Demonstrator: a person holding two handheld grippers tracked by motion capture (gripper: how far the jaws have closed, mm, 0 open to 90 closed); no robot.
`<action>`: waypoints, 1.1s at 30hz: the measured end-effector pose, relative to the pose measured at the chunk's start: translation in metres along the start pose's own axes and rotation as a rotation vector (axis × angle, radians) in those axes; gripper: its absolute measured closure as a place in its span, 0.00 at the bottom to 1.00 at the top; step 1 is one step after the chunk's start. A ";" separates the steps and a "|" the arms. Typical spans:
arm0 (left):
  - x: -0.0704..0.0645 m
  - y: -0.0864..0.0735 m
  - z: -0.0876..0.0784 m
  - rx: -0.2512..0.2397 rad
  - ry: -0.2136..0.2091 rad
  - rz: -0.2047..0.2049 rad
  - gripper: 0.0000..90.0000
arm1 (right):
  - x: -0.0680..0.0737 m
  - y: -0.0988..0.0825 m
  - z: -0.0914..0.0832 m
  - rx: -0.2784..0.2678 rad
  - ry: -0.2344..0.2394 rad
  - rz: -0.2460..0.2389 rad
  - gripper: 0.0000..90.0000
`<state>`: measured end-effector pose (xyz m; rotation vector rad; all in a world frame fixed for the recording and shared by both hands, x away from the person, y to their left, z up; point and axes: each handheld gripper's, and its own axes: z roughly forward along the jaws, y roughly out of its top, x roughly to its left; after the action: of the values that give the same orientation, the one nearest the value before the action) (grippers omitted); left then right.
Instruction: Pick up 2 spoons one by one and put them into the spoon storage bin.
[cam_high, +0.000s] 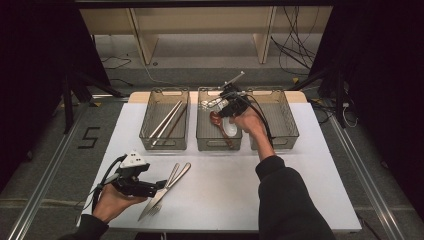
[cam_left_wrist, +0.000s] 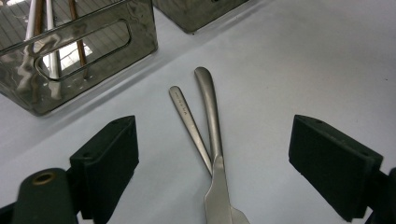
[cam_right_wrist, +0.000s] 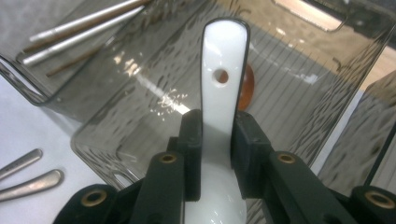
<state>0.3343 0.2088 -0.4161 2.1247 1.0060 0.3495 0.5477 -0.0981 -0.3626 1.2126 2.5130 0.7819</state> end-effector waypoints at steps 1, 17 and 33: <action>0.000 0.000 0.000 0.000 -0.001 0.004 0.17 | -0.001 -0.001 0.001 0.005 -0.002 0.002 0.84; 0.000 0.000 0.001 0.009 0.000 0.003 0.17 | -0.002 -0.008 -0.002 0.003 0.007 0.037 0.60; 0.002 0.000 0.003 0.020 0.015 -0.002 0.17 | 0.019 -0.056 -0.044 -0.107 0.076 -0.004 0.38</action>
<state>0.3372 0.2083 -0.4182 2.1418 1.0236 0.3560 0.4802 -0.1276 -0.3574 1.1634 2.4959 0.9659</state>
